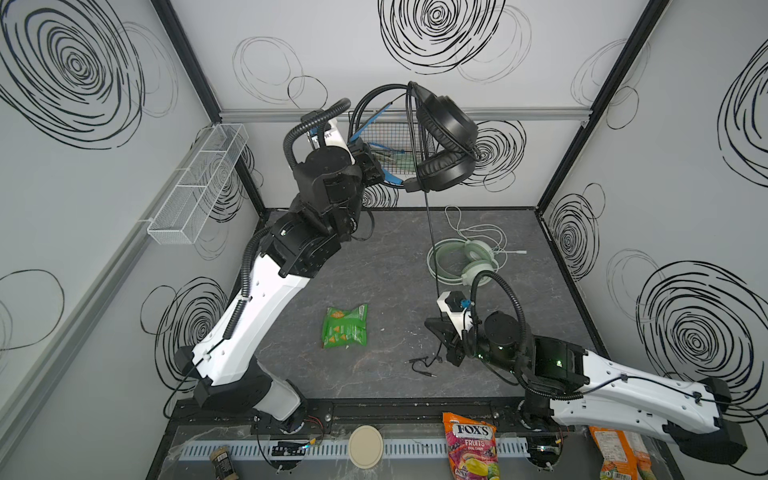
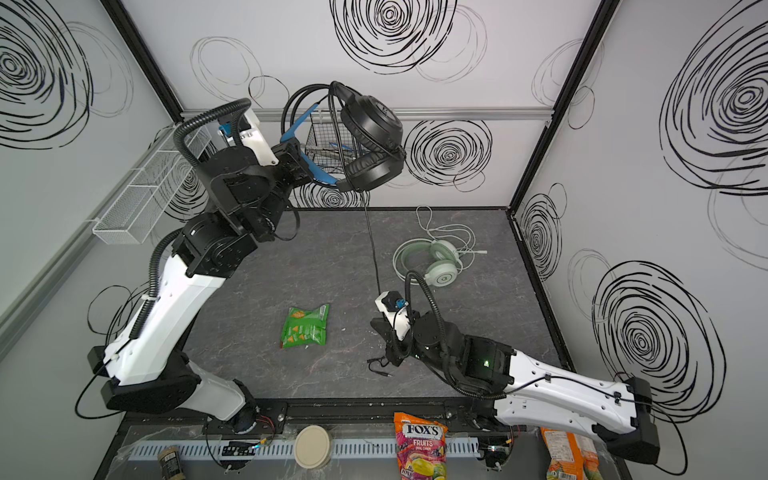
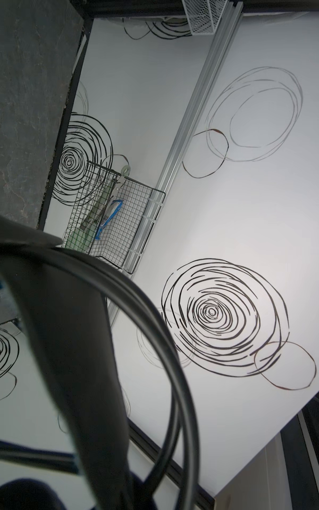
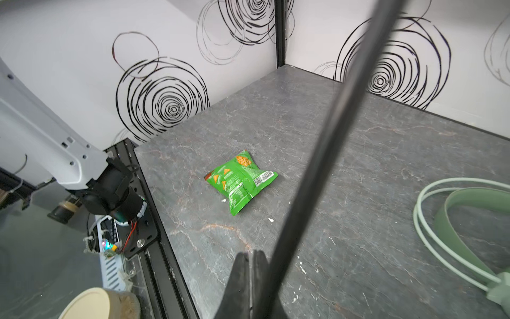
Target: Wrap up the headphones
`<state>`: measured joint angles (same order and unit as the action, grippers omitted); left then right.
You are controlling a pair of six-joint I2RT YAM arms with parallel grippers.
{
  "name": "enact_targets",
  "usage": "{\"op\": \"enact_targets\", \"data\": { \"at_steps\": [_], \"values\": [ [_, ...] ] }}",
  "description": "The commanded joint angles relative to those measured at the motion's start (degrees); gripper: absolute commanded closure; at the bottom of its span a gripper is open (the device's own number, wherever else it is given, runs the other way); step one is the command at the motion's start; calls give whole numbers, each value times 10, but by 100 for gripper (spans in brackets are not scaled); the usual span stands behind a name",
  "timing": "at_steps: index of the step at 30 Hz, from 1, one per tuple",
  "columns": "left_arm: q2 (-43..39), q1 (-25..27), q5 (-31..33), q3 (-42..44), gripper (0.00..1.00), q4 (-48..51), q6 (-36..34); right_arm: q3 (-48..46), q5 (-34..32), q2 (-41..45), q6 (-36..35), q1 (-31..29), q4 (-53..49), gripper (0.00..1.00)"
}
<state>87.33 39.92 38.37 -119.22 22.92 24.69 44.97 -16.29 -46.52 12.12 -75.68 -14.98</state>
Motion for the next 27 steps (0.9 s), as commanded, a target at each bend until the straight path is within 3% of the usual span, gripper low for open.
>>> {"op": "enact_targets", "data": {
  "at_steps": [1,8,13,17,21,27],
  "values": [
    [-3,-22,41,21,100,-96,-21,63,-84,-30,-26,-59,-63,100],
    [28,-65,75,81,100,-132,-69,165,-145,-117,-63,-154,-111,100],
    [35,-66,87,159,100,-183,-154,252,-182,-147,-119,-165,-142,100],
    [14,-62,98,241,100,-227,-217,323,-253,-163,-205,-146,-176,100],
    [6,-44,155,289,100,-258,-304,382,-259,-178,-301,-90,-205,100],
    [-24,-23,176,365,100,-293,-360,393,-325,-192,-454,-56,-187,100]
  ]
}}
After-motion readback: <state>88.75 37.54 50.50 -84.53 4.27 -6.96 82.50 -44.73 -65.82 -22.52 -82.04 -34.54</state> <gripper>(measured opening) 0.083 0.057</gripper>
